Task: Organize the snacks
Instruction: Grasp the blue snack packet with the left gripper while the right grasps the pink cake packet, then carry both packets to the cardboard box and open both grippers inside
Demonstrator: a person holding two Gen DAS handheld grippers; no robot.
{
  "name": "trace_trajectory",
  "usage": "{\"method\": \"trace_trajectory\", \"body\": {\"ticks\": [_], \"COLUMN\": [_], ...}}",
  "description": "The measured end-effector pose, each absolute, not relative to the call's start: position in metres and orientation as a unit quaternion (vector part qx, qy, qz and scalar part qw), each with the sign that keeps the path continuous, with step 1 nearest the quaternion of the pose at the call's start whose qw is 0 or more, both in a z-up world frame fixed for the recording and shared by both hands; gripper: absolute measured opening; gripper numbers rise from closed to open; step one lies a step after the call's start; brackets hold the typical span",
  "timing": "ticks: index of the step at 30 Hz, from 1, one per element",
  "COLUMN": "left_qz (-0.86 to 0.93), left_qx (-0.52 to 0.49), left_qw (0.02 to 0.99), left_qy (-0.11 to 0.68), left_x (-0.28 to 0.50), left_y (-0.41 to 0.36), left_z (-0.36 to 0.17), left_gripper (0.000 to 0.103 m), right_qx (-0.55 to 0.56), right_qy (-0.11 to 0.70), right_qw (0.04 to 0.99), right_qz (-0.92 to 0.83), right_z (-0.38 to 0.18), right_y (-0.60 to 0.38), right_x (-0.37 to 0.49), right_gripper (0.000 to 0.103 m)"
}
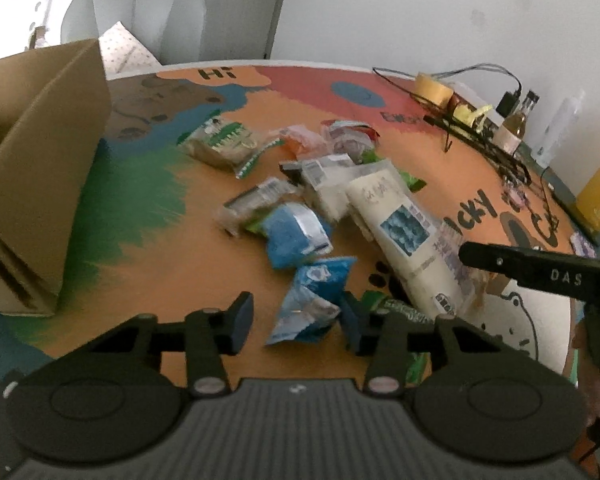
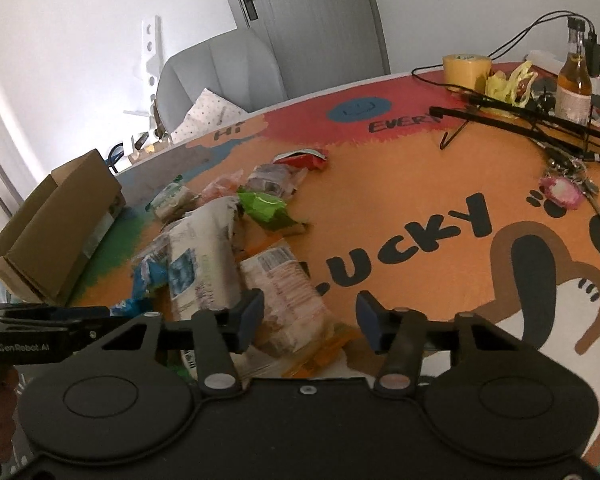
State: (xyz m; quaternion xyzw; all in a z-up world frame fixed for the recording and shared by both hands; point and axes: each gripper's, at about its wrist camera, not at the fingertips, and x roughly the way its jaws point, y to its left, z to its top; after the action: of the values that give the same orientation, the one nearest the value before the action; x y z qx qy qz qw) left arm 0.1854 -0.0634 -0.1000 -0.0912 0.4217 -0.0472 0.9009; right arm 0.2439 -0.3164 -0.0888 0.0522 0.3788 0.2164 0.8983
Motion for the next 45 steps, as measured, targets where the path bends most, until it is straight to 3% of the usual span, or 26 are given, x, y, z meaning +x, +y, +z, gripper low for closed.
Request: {"method": "trace_trajectory", "body": {"ticks": [4, 7, 12, 13, 15, 17, 45], "left_qz": [-0.046, -0.044, -0.040, -0.037, -0.036, -0.036, 0.011], "left_qx": [-0.080, -0.076, -0.087, -0.090, -0.094, -0.094, -0.097], "left_qw": [0.904, 0.905, 0.909, 0.910, 0.913, 0.916, 0.952], "left_qy": [0.418, 0.417, 0.407, 0.404, 0.395, 0.387, 0.291], "left_x": [0.188, 0.187, 0.188, 0.187, 0.183, 0.179, 0.142], "left_y": [-0.068, -0.068, -0.068, -0.067, -0.065, -0.063, -0.014], "left_z": [-0.102, -0.102, -0.103, -0.102, -0.099, -0.093, -0.022], "left_gripper": [0.042, 0.032, 0.029, 0.029, 0.028, 0.028, 0.027], "right_qx": [0.054, 0.043, 0.002, -0.007, -0.027, -0.017, 0.036], "right_qy": [0.382, 0.386, 0.379, 0.377, 0.373, 0.375, 0.295], "right_qw": [0.893, 0.890, 0.892, 0.894, 0.898, 0.897, 0.915], "right_qz": [0.230, 0.238, 0.244, 0.243, 0.232, 0.234, 0.272], "right_z": [-0.093, -0.096, -0.097, -0.097, -0.097, -0.096, -0.033], "right_y": [-0.313, -0.305, -0.293, -0.292, -0.290, -0.293, -0.247], "right_x": [0.249, 0.251, 0.245, 0.244, 0.241, 0.240, 0.220], "right_gripper": [0.051, 0.051, 0.052, 0.051, 0.035, 0.033, 0.033]}}
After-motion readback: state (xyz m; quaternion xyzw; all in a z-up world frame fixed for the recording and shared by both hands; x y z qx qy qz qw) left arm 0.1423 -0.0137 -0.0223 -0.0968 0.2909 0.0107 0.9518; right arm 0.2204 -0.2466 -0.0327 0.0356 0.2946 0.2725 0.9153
